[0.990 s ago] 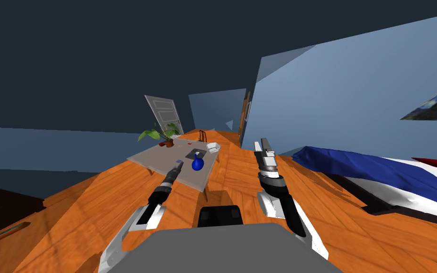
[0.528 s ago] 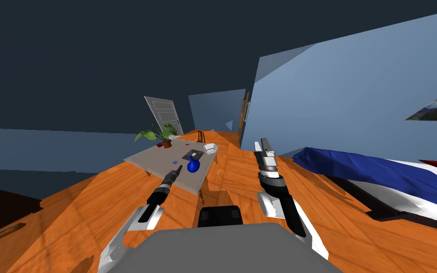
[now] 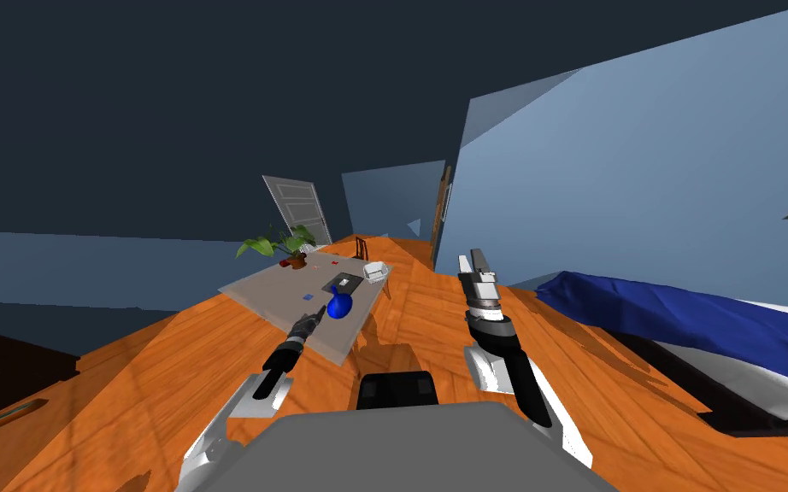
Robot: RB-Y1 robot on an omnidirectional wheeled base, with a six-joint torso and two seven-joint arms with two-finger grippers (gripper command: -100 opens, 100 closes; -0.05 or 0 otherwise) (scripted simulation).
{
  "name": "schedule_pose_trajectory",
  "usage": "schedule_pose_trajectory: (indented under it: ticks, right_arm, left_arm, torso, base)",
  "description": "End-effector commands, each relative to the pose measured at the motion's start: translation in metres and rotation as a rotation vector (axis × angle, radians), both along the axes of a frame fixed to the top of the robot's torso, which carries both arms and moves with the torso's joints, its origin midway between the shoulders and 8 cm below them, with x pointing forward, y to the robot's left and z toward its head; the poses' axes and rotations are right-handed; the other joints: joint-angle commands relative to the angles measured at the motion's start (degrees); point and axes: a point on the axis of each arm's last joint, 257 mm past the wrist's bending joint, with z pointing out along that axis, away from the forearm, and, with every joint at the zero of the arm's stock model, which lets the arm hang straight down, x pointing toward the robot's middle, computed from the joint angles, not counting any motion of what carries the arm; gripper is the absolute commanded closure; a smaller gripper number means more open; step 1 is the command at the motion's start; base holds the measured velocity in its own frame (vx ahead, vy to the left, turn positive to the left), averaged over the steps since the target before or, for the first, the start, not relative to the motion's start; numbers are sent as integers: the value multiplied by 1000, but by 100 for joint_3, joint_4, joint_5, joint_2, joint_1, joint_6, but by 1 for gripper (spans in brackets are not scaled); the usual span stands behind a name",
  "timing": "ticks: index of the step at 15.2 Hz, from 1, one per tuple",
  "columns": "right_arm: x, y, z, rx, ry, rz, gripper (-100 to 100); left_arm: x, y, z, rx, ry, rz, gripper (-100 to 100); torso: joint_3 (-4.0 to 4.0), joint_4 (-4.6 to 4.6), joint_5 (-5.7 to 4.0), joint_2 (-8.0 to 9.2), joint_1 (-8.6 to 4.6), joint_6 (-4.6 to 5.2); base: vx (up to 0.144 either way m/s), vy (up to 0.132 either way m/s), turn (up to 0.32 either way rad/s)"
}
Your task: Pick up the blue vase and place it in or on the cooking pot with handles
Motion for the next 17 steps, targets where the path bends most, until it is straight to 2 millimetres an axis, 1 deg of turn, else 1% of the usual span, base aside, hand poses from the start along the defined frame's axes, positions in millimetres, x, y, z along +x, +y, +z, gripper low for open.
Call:
schedule_pose_trajectory:
  ticks: [1, 2, 3, 4, 5, 6, 8, 9, 10, 15, 16, 17]
  right_arm:
    - [0, 0, 0, 0, 0, 0, 0]
    - [0, 0, 0, 0, 0, 0, 0]
    - [0, 0, 0, 0, 0, 0, 0]
    - [0, 0, 0, 0, 0, 0, 0]
    - [0, 0, 0, 0, 0, 0, 0]
    - [0, 0, 0, 0, 0, 0, 0]
    - [0, 0, 0, 0, 0, 0, 0]
    - [0, 0, 0, 0, 0, 0, 0]
    - [0, 0, 0, 0, 0, 0, 0]
    - [0, 0, 0, 0, 0, 0, 0]
    - [0, 0, 0, 0, 0, 0, 0]
    - [0, 0, 0, 0, 0, 0, 0]
  left_arm:
    - [-5, 13, -19, 53, 57, 17, -100]
    - [-6, 14, -21, 52, 62, 19, -100]
    - [-10, 22, -32, 78, 94, 28, -100]
    - [-10, 22, -32, 78, 94, 28, -100]
    - [-13, 28, -41, 103, 125, 37, -100]
    - [-14, 29, -42, 103, 126, 37, -100]
    - [-21, 42, -60, 146, 183, 51, -100]
    - [-25, 47, -67, 166, 210, 57, -100]
    - [-25, 47, -67, 166, 210, 57, -100]
    - [-43, 70, -97, 242, 317, 77, -100]
    - [-45, 72, -101, 249, 329, 79, -100]
    - [-41, 67, -94, 235, 307, 75, -100]
  torso:
    - [0, 0, 0, 0, 0, 0]
    - [-4, -1, 0, -6, 0, 0]
    - [-6, -2, 0, -9, 7, 0]
    - [-10, -3, 2, -18, 11, 1]
    - [-12, -4, 3, -20, 14, 1]
    - [-10, -4, 4, -16, 18, 1]
    - [-4, -2, 6, -6, 31, 0]
    - [-5, -2, 6, -8, 32, 0]
    - [-9, -3, 6, -16, 28, 0]
    - [-18, -7, 6, -31, 33, 1]
    - [-22, -8, 6, -38, 35, 1]
    - [-23, -9, 7, -39, 35, 1]
  base:
    - [175, -130, 52]
    - [175, -102, 32]
    - [204, -94, 19]
    - [193, -90, 14]
    - [167, -80, 18]
    - [143, -57, 18]
    - [154, -53, 23]
    - [199, -77, 25]
    - [207, -86, 18]
    - [223, -60, 17]
    - [234, -53, 10]
    - [127, -32, 8]
